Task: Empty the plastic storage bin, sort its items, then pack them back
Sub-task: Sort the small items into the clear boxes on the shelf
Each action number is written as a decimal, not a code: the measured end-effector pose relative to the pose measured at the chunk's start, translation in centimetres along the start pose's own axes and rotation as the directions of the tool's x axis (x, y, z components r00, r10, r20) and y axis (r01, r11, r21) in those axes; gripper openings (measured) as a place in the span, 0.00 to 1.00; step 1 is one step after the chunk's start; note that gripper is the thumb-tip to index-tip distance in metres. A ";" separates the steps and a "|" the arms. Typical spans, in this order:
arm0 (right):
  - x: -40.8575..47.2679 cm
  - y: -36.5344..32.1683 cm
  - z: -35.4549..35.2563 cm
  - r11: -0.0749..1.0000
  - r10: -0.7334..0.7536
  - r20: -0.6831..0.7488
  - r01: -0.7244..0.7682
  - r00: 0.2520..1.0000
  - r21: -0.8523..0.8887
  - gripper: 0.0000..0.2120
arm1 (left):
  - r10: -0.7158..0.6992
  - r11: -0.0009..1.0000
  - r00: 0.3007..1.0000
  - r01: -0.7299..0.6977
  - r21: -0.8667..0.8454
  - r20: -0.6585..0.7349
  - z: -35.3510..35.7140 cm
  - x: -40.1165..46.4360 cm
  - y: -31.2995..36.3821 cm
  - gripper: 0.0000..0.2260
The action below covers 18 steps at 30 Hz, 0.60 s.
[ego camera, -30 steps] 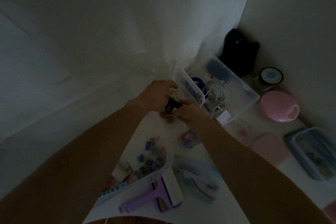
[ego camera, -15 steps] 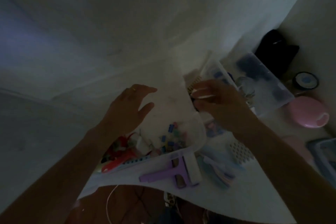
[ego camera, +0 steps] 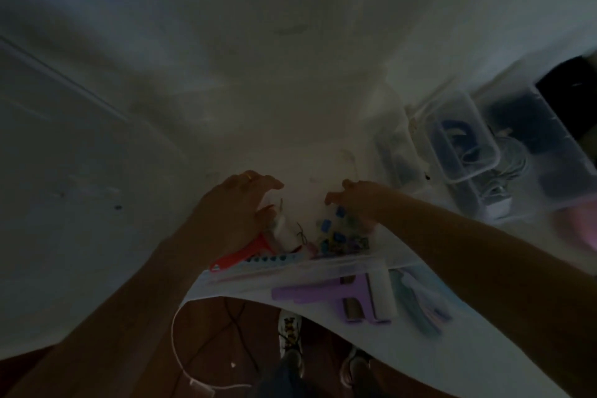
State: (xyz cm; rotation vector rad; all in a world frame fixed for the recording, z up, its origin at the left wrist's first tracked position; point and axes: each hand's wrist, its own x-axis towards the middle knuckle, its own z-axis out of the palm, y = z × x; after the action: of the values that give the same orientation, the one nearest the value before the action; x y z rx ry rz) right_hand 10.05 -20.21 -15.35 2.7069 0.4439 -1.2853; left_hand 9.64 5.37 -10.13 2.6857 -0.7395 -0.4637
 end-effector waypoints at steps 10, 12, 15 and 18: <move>1.6 -1.0 1.5 0.895 -0.231 0.106 0.254 0.967 -0.367 0.26 | 0.114 0.992 0.968 -0.121 0.022 0.223 3.0 2.2 1.4 0.21; 2.1 -0.7 1.8 0.891 -0.238 0.099 0.258 0.966 -0.374 0.24 | 0.138 0.987 0.944 -0.155 0.035 0.298 4.1 3.5 2.1 0.21; 2.8 -0.2 1.8 0.934 -0.193 0.046 0.198 0.980 -0.299 0.23 | 0.139 0.984 0.906 -0.172 0.047 0.401 6.0 5.6 2.7 0.22; 3.0 0.4 1.1 0.964 -0.148 -0.033 0.137 0.988 -0.229 0.22 | 0.108 0.993 0.883 -0.121 0.001 0.456 7.4 7.1 2.9 0.24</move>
State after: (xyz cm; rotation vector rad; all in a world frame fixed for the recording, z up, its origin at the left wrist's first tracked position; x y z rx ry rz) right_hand 11.19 -20.19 -18.37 2.5593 0.7551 -1.1225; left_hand 11.33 -2.38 -17.27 2.5598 -1.0289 -1.0836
